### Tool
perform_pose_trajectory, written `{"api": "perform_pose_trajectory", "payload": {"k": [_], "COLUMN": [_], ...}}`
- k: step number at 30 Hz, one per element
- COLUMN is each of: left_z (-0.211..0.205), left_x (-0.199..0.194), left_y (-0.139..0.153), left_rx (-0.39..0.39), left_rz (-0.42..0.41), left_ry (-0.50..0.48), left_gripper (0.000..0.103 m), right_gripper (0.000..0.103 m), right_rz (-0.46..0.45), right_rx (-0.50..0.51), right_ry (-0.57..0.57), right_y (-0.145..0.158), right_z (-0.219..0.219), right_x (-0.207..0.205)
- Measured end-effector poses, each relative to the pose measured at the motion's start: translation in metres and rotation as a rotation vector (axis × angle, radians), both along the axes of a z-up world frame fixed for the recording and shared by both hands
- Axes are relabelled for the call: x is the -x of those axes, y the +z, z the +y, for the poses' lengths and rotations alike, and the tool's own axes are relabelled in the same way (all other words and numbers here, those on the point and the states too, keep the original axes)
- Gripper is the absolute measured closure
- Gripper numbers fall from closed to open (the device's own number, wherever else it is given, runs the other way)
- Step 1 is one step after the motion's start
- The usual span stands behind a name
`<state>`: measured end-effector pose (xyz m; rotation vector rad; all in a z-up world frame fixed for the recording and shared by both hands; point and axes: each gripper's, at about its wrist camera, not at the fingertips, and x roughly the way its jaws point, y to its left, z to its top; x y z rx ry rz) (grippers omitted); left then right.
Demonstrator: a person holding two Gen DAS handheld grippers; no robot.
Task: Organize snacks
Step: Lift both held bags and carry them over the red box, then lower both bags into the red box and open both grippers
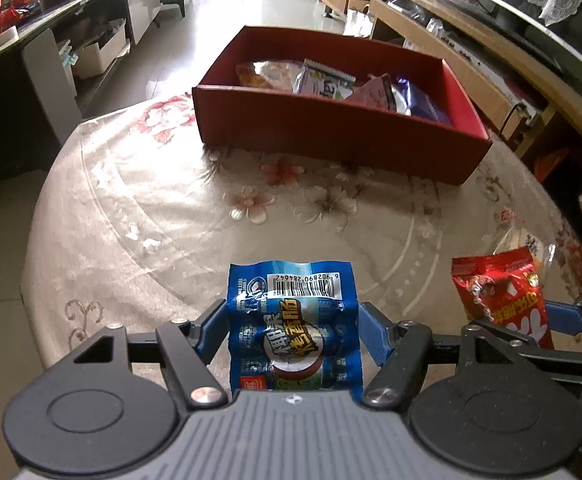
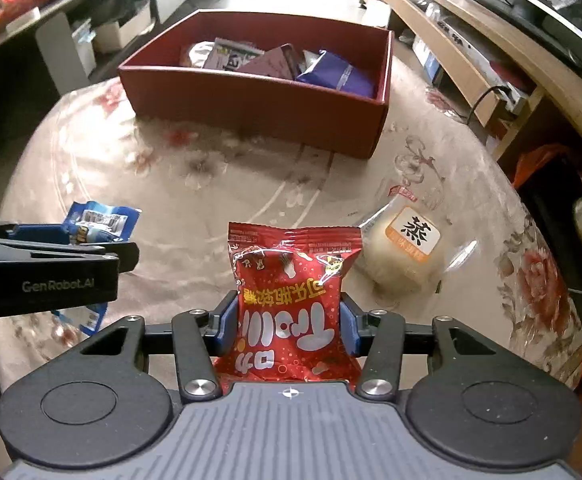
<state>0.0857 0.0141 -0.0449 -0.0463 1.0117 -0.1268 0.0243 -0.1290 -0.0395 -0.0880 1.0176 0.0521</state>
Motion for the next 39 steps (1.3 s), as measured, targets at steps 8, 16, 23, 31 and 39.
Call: {"api": "perform_pose_trajectory", "payload": {"k": [8,16,23,31,39], "left_z": [0.008,0.009,0.0,-0.01,-0.016], "left_x": [-0.004,-0.019,-0.048,-0.081,-0.102], "left_y": [0.013,0.026,0.028,0.033,0.039], "left_rx": [0.053,0.064,0.03,-0.009,-0.034], "left_rz": [-0.015,-0.05,-0.059,-0.086,-0.106], "left_ry": [0.003,0.021,0.025,0.022,0.026], "left_gripper": [0.033,0.033,0.033,0.033,0.033], "right_gripper": [0.045,0.045,0.045,0.045,0.045], "right_rz": [-0.033,-0.077,-0.119,-0.145,-0.189], "right_rx": [-0.003,0.003,-0.076,-0.106,-0.108], "right_ry": [-0.035,-0.043,-0.054,-0.061,-0.048], "right_y": [0.009,0.026,0.023,0.02,0.035], "right_z": [0.006,0.009,-0.007,-0.014,-0.017], "right_x": [0.002,-0.006,-0.036,-0.069,-0.093]}}
